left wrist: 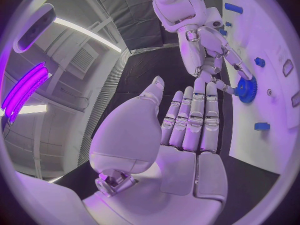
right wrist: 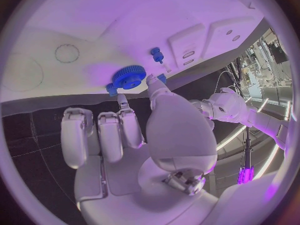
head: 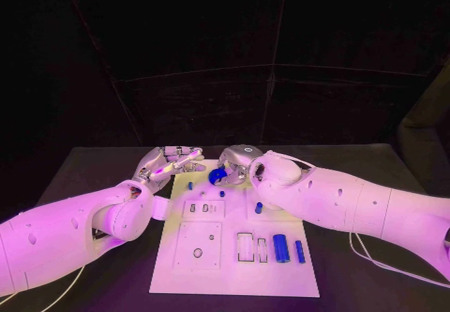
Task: Assemble the parts on the task board
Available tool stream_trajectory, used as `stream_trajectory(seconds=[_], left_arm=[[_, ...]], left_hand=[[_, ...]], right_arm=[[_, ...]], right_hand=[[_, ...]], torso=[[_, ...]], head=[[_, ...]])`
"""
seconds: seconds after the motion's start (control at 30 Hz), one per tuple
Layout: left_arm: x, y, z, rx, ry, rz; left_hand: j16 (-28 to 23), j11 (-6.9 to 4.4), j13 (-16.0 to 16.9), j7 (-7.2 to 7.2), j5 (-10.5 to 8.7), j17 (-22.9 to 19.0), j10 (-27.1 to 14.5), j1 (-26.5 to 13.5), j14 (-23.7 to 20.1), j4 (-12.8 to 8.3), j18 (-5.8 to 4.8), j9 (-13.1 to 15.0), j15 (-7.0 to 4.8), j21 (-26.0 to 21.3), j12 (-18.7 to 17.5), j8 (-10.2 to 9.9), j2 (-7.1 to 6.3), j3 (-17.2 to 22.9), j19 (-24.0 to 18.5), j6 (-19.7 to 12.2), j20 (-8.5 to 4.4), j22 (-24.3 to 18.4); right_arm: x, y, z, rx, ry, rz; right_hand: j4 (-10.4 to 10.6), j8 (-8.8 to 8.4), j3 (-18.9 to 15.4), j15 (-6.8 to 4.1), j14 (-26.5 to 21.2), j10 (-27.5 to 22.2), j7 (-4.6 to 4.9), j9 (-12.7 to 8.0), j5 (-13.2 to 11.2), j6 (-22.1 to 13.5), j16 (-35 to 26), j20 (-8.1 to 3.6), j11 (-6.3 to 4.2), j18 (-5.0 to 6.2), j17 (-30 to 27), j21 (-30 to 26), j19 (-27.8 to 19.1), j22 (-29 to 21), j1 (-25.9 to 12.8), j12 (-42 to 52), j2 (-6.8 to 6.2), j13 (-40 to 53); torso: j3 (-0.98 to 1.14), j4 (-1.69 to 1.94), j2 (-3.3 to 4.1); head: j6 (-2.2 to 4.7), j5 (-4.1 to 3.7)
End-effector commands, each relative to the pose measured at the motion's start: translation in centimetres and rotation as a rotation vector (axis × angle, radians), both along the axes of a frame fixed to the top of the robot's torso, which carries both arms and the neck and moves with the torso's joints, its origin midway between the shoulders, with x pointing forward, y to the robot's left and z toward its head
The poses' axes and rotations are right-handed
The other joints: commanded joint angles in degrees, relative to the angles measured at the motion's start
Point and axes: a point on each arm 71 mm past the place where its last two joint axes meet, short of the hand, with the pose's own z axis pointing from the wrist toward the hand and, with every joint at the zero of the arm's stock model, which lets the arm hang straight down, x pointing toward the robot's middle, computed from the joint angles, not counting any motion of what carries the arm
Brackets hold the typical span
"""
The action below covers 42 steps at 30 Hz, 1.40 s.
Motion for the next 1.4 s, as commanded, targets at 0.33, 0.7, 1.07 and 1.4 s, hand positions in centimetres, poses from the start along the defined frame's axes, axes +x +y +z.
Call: stream_trajectory(seconds=[0.33, 0.7, 1.07, 1.4], left_arm=[[0.1, 0.4, 0.1, 0.001, -0.009, 0.001], [0.2, 0.8, 0.1, 0.004, -0.009, 0.007], [0.4, 0.7, 0.0, 0.004, -0.01, 0.007], [0.5, 0.9, -0.1, 0.007, -0.009, 0.012]], left_hand=[[-0.2, 0.15, -0.1, 0.3, 0.08, 0.0, -0.1, 0.0, 0.1, -0.2, 0.4, -0.1, 0.47, -0.1, -0.2, -0.2, 0.4, 0.0, 0.5, 0.2, -0.08, 0.0], [-0.3, 0.14, -0.1, 0.28, 0.08, 0.1, 0.0, 0.0, 0.1, -0.3, 0.4, 0.0, 0.47, -0.2, -0.2, -0.2, 0.47, 0.0, 0.5, 0.3, -0.07, -0.1], [-0.3, 0.14, -0.1, 0.28, 0.08, 0.1, 0.0, 0.0, 0.1, -0.3, 0.4, 0.0, 0.47, -0.2, -0.2, -0.2, 0.47, 0.0, 0.5, 0.3, -0.07, -0.1], [-0.3, 0.14, -0.1, 0.28, 0.08, 0.1, 0.0, 0.0, 0.1, -0.3, 0.4, 0.0, 0.47, -0.2, -0.2, -0.2, 0.47, 0.0, 0.5, 0.3, -0.07, -0.1]], right_arm=[[-1.0, -4.6, 1.9, 0.291, -0.084, 0.024], [-1.7, -14.8, 1.6, 0.437, 0.096, 0.005], [-1.4, -19.7, 0.1, 0.437, 0.135, -0.075], [-1.6, -20.2, -2.9, 0.409, 0.2, -0.108]], right_hand=[[0.7, 0.22, 0.0, -0.06, 4.7, 0.9, -0.25, 0.0, 3.2, 1.2, 0.0, 0.07, -0.03, -1.08, 8.9, 0.3, 2.5, 7.9, 2.0, 0.9, 2.43, 8.6], [-4.7, 0.08, 0.3, -0.73, 4.5, 0.2, -1.5, -0.1, 2.5, 1.3, -0.3, -0.35, -1.03, -0.84, 8.3, -0.2, 1.9, 6.9, 8.0, 0.1, 1.74, 8.0], [-5.5, 0.13, -0.6, -1.12, 4.6, 0.3, -1.58, -0.1, 3.2, 0.8, -0.1, -0.86, -1.26, -0.86, 8.8, -0.3, 1.8, 6.9, 8.5, 0.1, 1.55, 8.0], [-5.6, 0.12, -0.8, -1.07, 4.6, 0.2, -1.4, -0.1, 3.6, 0.7, -0.1, -0.87, -1.15, -0.85, 8.9, -0.3, 1.8, 6.9, 8.6, -0.1, 1.58, 7.9]], torso=[[0.06, -0.31, -0.14], [0.61, -1.66, -0.46], [0.78, -1.83, -0.46], [0.64, -1.67, -0.39]], head=[[0.59, -0.04], [1.21, -0.27], [1.21, -1.21], [0.83, -1.26]])
